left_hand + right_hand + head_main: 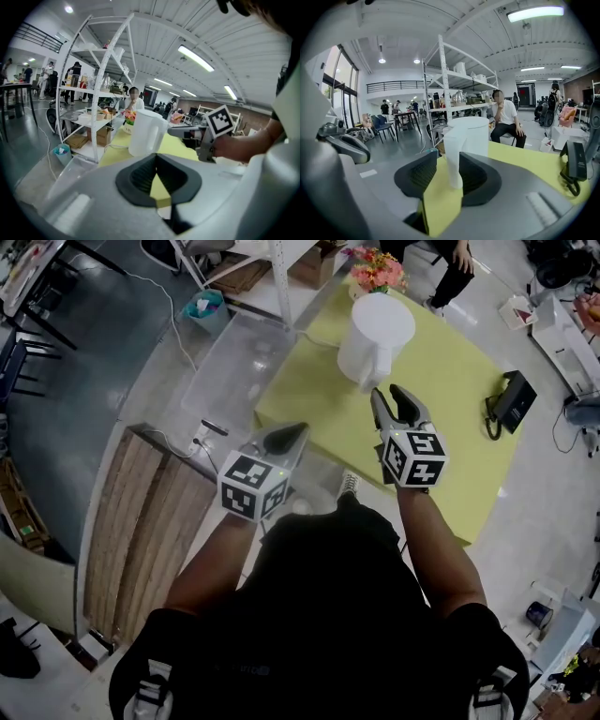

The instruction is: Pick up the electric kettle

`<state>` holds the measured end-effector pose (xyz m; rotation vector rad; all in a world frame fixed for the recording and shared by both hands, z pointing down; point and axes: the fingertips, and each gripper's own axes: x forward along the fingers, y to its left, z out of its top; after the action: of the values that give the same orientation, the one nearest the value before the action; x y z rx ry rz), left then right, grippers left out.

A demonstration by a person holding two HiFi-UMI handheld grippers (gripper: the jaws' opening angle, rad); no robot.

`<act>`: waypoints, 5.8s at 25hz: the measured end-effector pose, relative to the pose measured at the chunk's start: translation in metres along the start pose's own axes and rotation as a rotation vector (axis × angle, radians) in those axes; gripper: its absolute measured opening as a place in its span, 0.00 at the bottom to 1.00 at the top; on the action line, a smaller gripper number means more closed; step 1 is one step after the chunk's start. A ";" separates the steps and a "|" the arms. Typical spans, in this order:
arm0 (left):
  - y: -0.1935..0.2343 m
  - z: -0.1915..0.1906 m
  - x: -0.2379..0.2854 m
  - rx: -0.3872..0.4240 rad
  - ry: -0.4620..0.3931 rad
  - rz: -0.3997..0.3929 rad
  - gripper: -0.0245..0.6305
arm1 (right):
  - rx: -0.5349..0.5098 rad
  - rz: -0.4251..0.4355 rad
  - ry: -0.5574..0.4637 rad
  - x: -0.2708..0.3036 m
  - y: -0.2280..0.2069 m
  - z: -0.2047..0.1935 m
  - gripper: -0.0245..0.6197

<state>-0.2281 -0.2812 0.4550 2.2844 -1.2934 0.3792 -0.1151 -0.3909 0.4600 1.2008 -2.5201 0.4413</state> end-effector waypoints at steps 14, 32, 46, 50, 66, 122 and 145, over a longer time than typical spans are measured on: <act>0.014 0.002 0.003 -0.032 -0.005 0.048 0.04 | -0.023 -0.072 -0.002 0.052 -0.017 0.016 0.39; 0.008 0.003 0.014 -0.019 0.006 0.026 0.04 | -0.034 -0.086 0.014 0.048 -0.041 0.012 0.41; 0.004 0.001 0.020 -0.002 0.022 0.013 0.04 | -0.112 -0.088 -0.004 0.048 -0.071 0.010 0.34; 0.006 0.001 0.021 -0.007 0.023 0.022 0.04 | -0.124 -0.061 0.001 0.056 -0.069 0.011 0.28; 0.009 0.004 0.031 -0.044 0.021 0.048 0.04 | -0.063 0.033 0.046 0.078 -0.071 -0.003 0.30; -0.012 0.028 0.095 0.029 0.080 0.023 0.04 | -0.033 0.003 -0.154 0.033 -0.168 0.081 0.21; -0.030 0.051 0.169 0.041 0.120 -0.008 0.04 | -0.015 -0.112 -0.160 0.040 -0.290 0.086 0.21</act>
<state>-0.1149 -0.4175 0.4820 2.2626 -1.2272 0.5360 0.0760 -0.6276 0.4388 1.4152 -2.5648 0.3097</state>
